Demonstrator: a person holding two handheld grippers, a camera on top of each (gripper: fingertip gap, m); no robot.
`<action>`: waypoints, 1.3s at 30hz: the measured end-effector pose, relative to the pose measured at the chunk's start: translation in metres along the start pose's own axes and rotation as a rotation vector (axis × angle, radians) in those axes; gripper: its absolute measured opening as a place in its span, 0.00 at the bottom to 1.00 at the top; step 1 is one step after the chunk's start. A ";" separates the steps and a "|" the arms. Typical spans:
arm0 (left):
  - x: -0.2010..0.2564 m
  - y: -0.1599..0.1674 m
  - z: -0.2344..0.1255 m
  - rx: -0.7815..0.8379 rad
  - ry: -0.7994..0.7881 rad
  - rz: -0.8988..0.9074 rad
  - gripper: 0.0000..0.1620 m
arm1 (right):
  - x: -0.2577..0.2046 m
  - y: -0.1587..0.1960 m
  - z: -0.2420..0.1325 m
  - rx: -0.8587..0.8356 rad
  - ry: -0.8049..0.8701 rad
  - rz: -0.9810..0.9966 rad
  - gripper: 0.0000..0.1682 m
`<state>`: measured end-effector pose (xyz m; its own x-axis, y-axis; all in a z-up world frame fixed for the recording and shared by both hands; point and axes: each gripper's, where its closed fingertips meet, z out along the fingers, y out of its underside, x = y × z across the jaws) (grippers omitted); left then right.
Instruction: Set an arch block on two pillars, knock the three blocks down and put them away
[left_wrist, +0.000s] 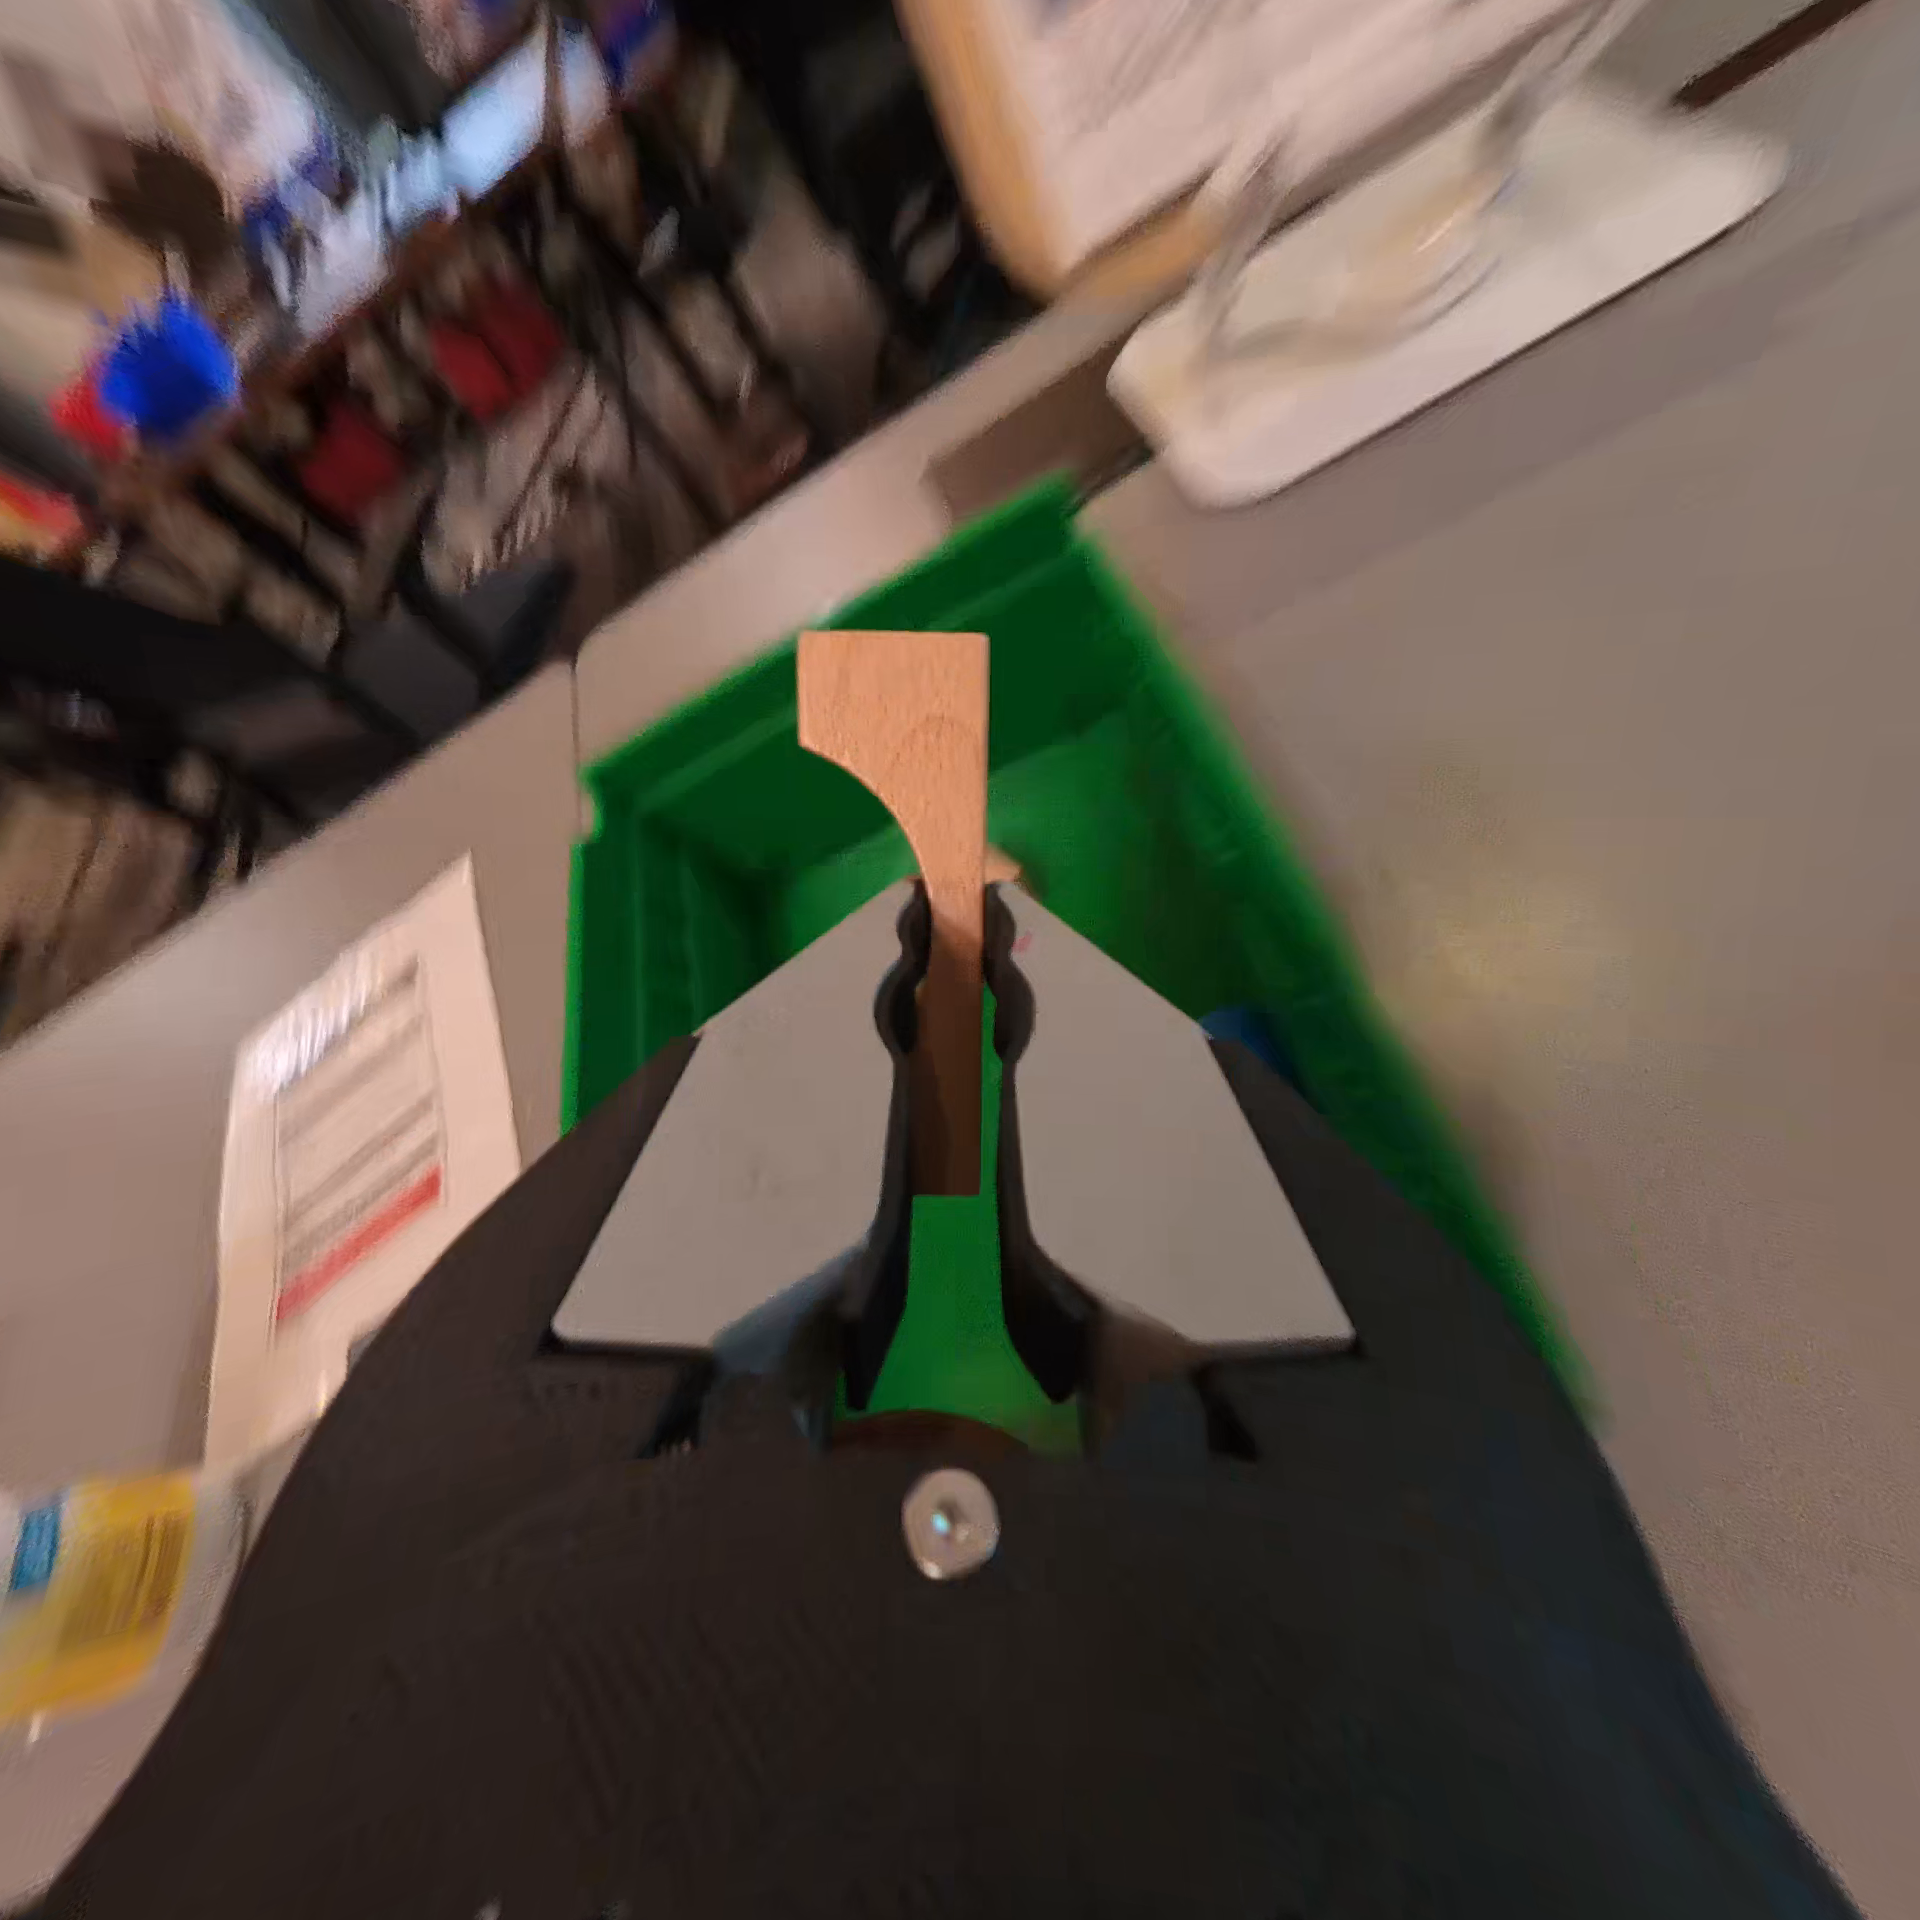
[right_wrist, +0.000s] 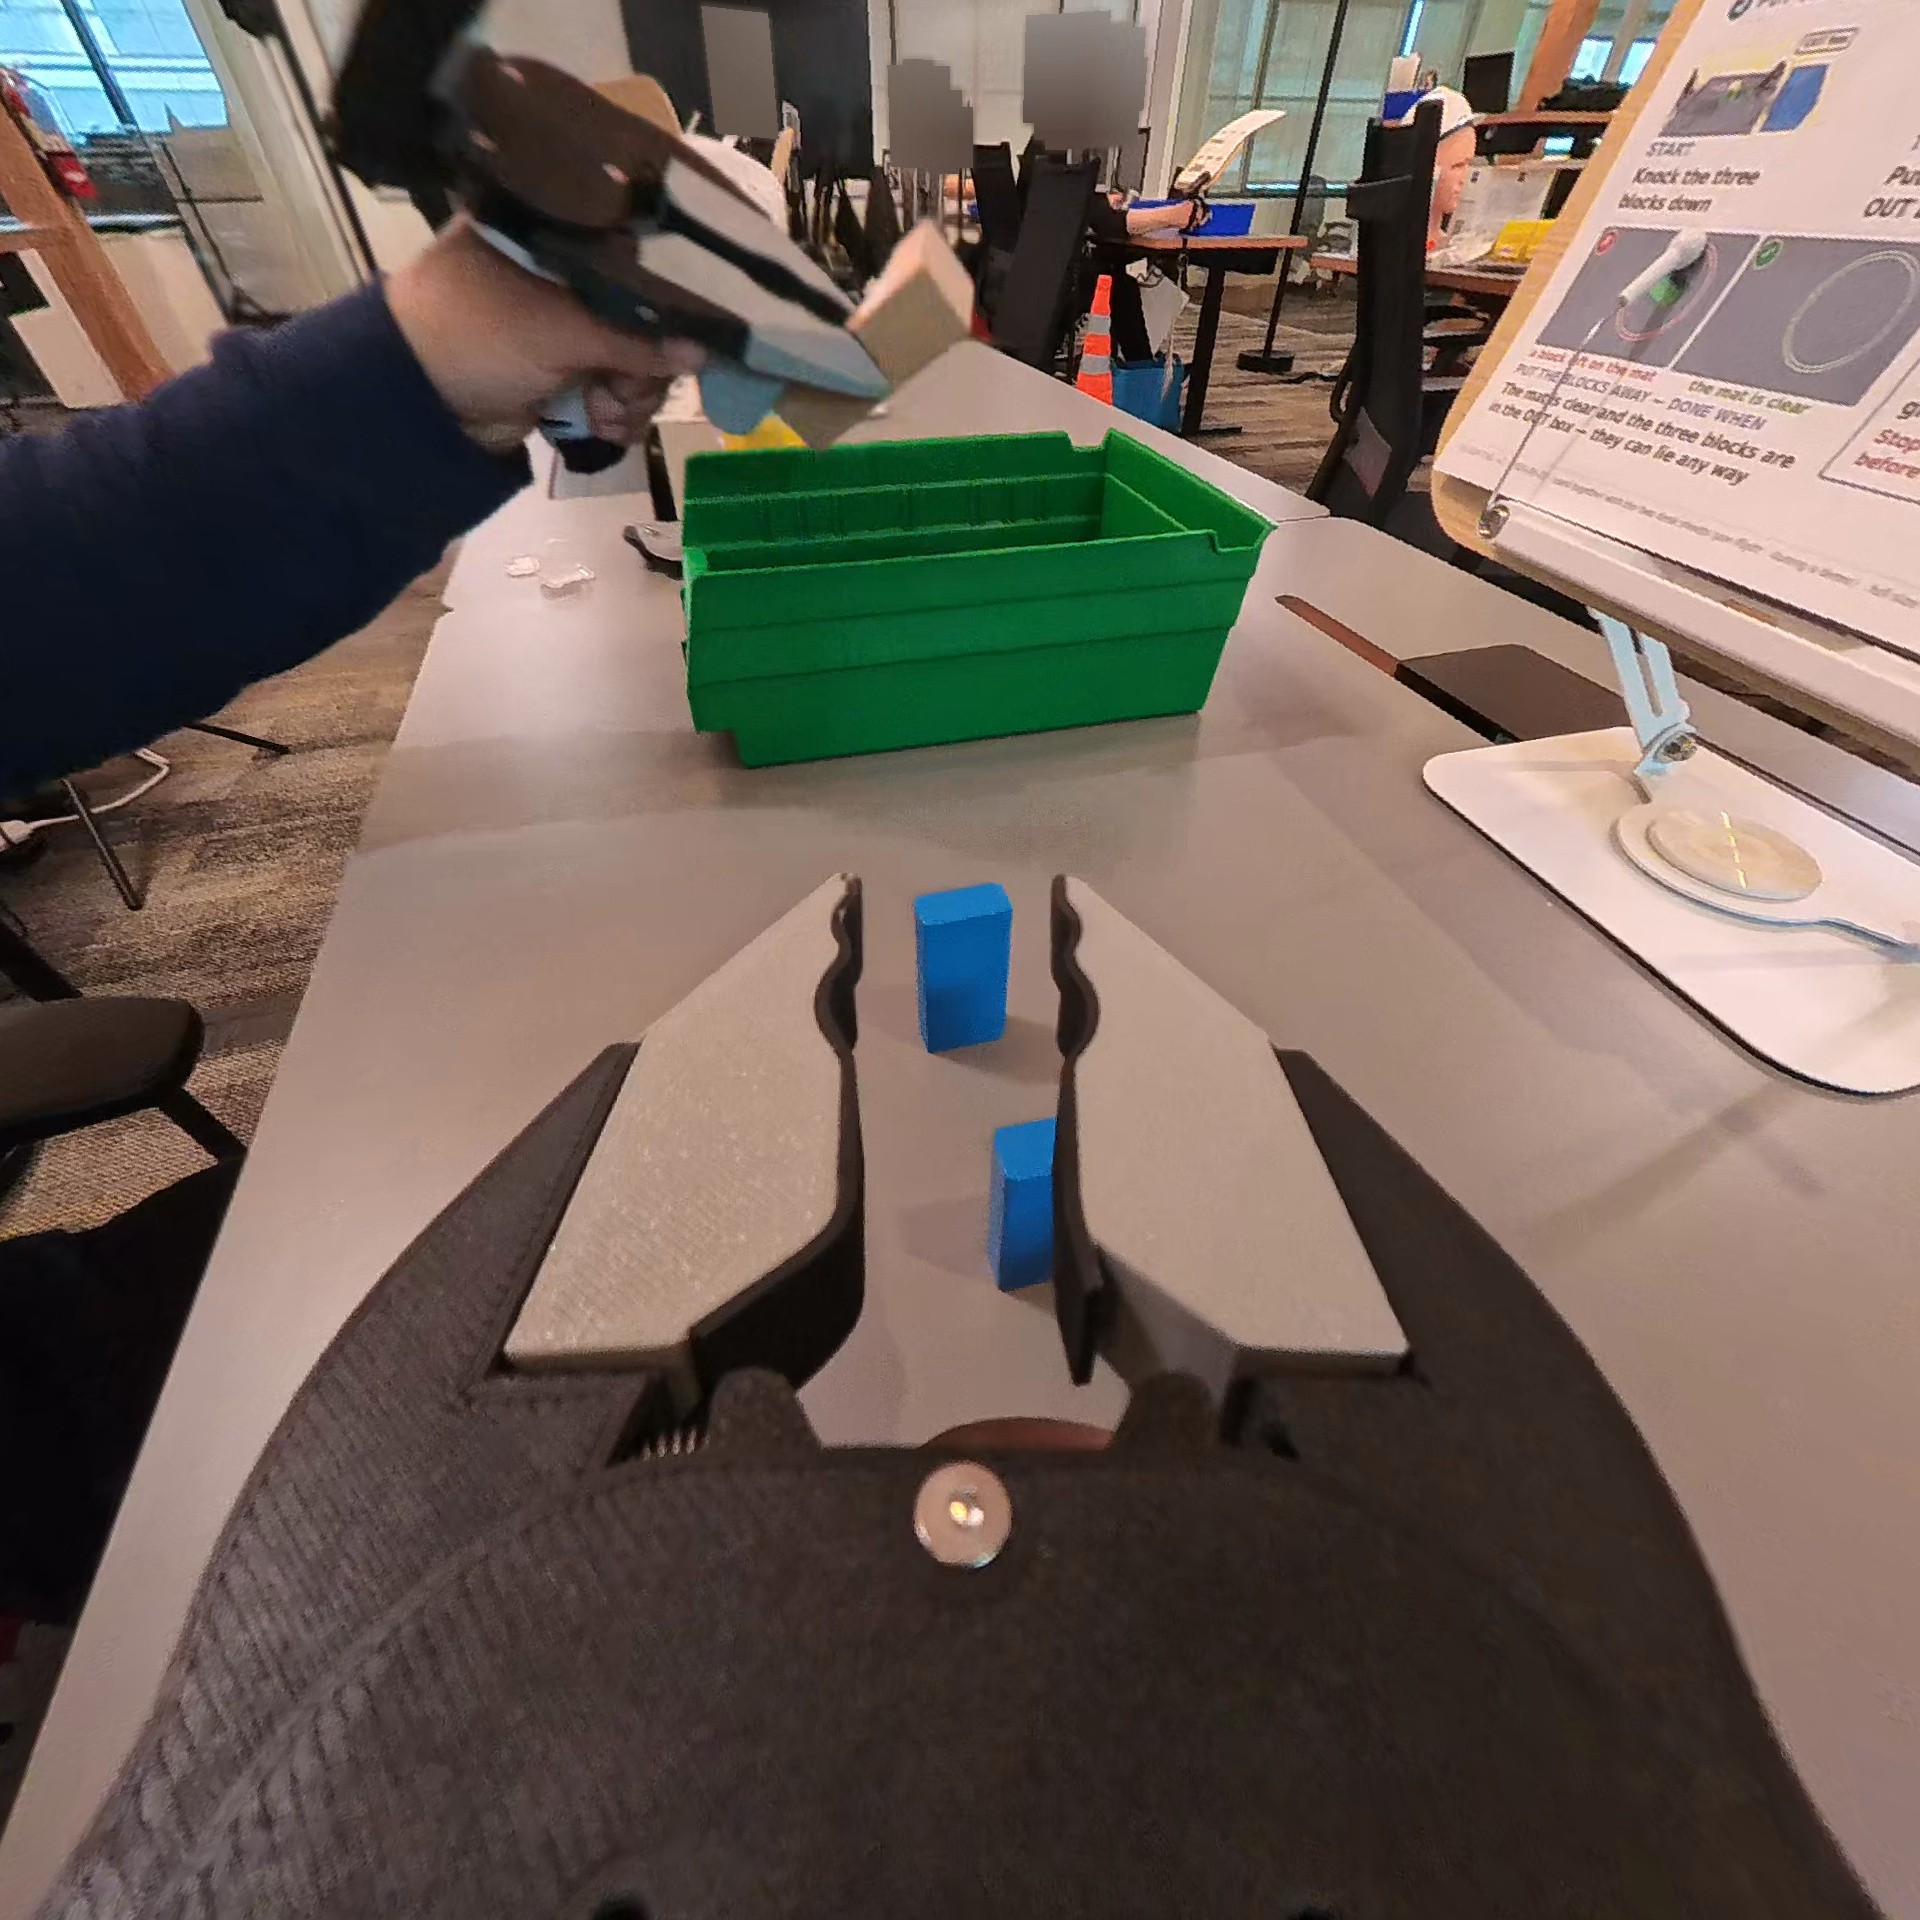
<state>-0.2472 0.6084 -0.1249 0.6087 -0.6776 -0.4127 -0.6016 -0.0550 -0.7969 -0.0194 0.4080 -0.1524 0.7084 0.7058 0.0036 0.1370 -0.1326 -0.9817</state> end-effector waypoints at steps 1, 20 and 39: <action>0.028 -0.021 -0.015 0.061 0.086 0.012 0.04 | -0.002 -0.001 0.001 0.006 -0.010 0.001 0.20; 0.315 -0.051 -0.123 0.012 1.784 -0.094 0.04 | -0.109 -0.007 -0.024 0.061 -0.417 -0.375 0.35; 0.329 -0.034 -0.119 0.060 1.866 -0.201 0.04 | -0.117 0.022 -0.005 -0.077 -0.427 -0.433 0.24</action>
<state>-0.0881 0.3003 -0.1809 -0.6393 -0.4904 0.5924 -0.5601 -0.2309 -0.7956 -0.0960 0.3194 -0.1737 0.2391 0.9215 0.3061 0.4114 0.1895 -0.8916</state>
